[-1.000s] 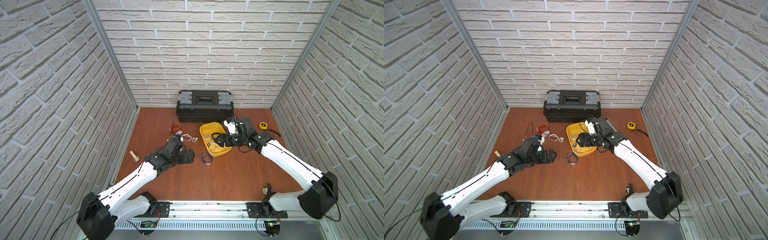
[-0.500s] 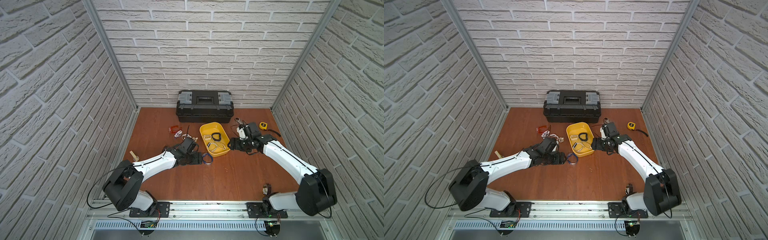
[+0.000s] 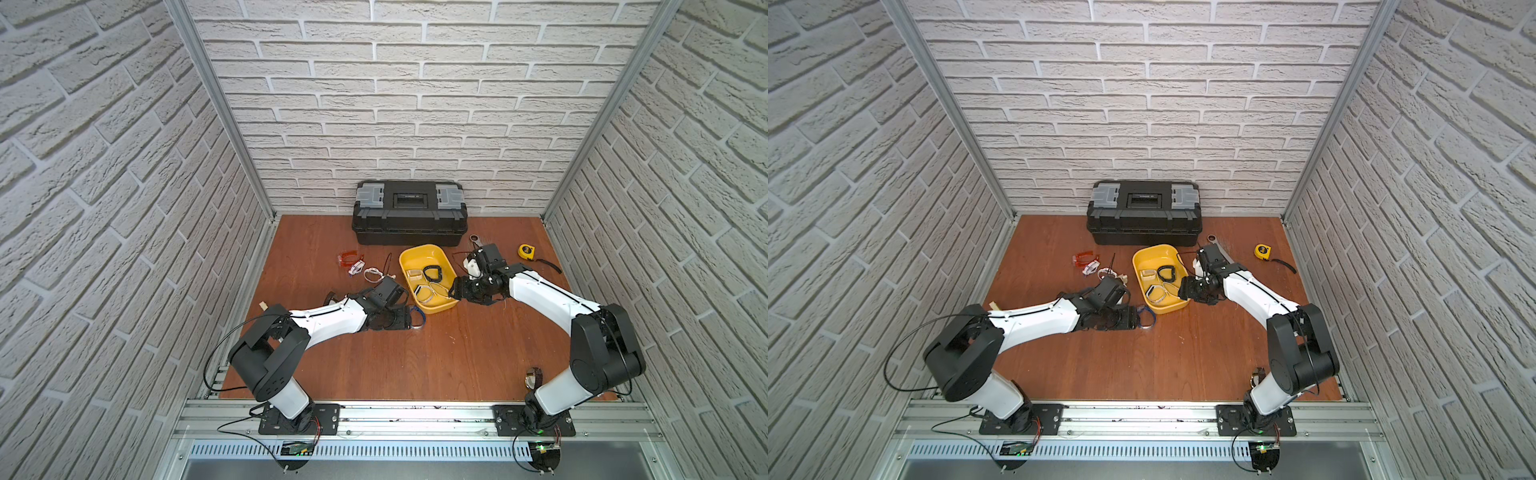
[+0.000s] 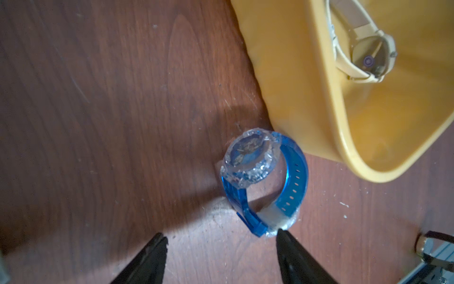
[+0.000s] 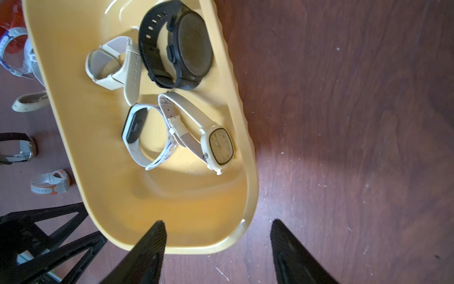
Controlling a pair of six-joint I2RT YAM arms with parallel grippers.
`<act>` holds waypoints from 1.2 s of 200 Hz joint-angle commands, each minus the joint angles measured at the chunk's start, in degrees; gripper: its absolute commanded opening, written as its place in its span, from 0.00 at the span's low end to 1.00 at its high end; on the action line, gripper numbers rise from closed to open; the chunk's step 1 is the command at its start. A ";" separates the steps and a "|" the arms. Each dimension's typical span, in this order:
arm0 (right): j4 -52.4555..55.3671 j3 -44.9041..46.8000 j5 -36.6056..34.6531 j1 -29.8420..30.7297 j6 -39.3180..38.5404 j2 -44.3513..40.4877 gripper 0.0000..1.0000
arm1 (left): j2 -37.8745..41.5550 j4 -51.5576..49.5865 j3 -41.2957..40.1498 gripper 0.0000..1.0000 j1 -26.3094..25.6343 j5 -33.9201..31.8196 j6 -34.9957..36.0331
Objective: Put the watch into the storage box
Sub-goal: Pick up the watch at the center of the board.
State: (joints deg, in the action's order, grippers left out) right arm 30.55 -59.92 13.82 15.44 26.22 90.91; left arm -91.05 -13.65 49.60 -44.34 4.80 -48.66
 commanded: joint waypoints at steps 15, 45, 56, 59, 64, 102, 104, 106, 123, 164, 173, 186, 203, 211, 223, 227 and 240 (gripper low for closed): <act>-3.83 1.45 1.52 1.72 2.14 0.83 0.66 | -0.87 0.34 -0.01 0.73 -0.14 -2.05 -0.27; -4.61 1.87 1.51 4.27 3.79 0.51 0.64 | -2.37 -0.16 0.71 0.71 -0.14 -2.95 -0.17; -4.62 2.15 1.38 5.13 4.57 -0.30 0.64 | -2.93 -0.47 1.04 0.71 -0.14 -3.38 -0.20; -4.62 2.24 1.36 5.27 4.72 -0.68 0.64 | -3.06 -0.67 1.14 0.70 -0.14 -3.56 -0.20; -4.55 2.41 1.38 5.58 5.09 -1.17 0.64 | -3.33 -0.82 1.27 0.70 -0.14 -3.88 -0.29; -3.84 4.32 2.01 7.15 6.83 -4.34 0.64 | -5.41 -1.61 3.25 0.70 -0.18 -5.14 -0.27; -3.76 4.43 2.07 7.21 6.92 -4.52 0.64 | -5.58 -1.63 3.40 0.70 -0.15 -5.10 -0.26; -3.74 4.63 2.08 7.18 6.96 -4.67 0.64 | -5.73 -1.71 3.53 0.70 -0.18 -5.09 -0.26; -3.59 6.18 1.65 7.15 7.40 -7.22 0.66 | -6.98 -2.25 4.72 0.66 -0.22 -5.30 -0.15; -0.79 6.97 -0.09 6.28 7.07 -12.70 0.69 | -10.89 -5.85 8.40 0.40 -0.26 -7.06 0.12; -0.23 6.79 -0.38 6.19 6.86 -13.25 0.69 | -11.53 -6.25 9.13 0.34 -0.22 -7.24 0.19; 0.40 6.57 -0.67 6.18 6.62 -13.83 0.69 | -12.24 -7.11 10.10 0.25 -0.22 -7.59 0.38; 0.63 6.60 -0.87 6.18 6.59 -14.64 0.69 | -12.66 -8.74 11.11 0.14 -0.22 -7.70 0.91; 0.81 6.66 -1.11 6.19 6.49 -14.93 0.69 | -12.46 -9.51 11.22 0.12 -0.22 -7.65 1.16; 0.96 6.65 -1.07 6.10 6.33 -15.13 0.69 | -11.69 -11.21 11.22 0.11 -0.15 -7.67 1.44; 1.05 6.60 -1.07 6.10 6.25 -15.23 0.69 | -11.18 -11.93 11.09 0.11 -0.14 -7.71 1.61; 1.10 6.57 -1.09 6.04 5.91 -15.21 0.69 | -8.85 -14.16 10.24 0.10 -0.14 -8.03 2.04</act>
State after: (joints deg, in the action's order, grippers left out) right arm 31.00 -53.23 13.54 21.85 32.73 77.43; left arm -102.63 -20.99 60.40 -44.38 -2.15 -48.03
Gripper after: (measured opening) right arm 0.689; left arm 0.110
